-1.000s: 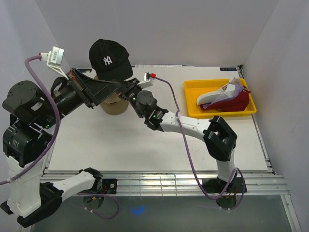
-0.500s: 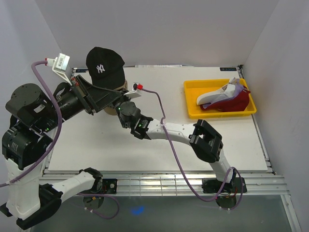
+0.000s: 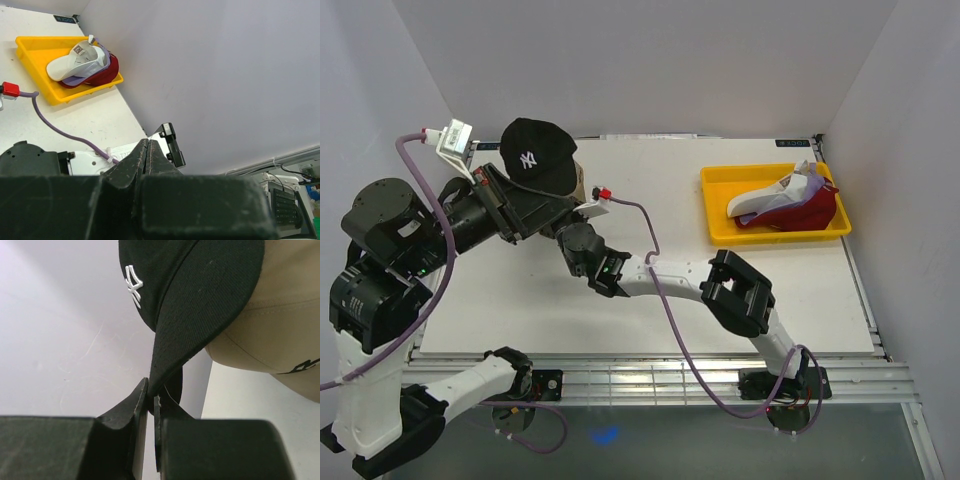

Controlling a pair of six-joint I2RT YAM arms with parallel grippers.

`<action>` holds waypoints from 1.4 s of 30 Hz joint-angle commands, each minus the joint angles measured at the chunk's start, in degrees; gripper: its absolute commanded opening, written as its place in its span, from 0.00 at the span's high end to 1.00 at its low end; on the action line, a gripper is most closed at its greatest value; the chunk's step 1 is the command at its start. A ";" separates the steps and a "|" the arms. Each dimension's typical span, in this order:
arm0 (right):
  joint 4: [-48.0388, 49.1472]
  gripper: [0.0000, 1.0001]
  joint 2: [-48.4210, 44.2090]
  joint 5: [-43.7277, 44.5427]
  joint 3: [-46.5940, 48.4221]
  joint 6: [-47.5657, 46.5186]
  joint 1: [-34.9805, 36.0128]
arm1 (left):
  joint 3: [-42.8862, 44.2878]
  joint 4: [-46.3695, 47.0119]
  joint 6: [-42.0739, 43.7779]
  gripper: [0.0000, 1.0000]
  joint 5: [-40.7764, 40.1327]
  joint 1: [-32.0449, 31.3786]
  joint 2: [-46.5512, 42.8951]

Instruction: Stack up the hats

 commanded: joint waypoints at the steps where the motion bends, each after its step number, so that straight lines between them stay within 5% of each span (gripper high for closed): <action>1: 1.48 0.92 1.24 2.35 2.72 1.52 0.36 | -0.85 0.79 -0.12 1.00 0.87 0.14 -0.51; 42: 1.13 0.92 8.36 -6.80 -14.06 37.28 -3.51 | -13.42 4.65 -1.52 1.00 0.34 0.14 -2.09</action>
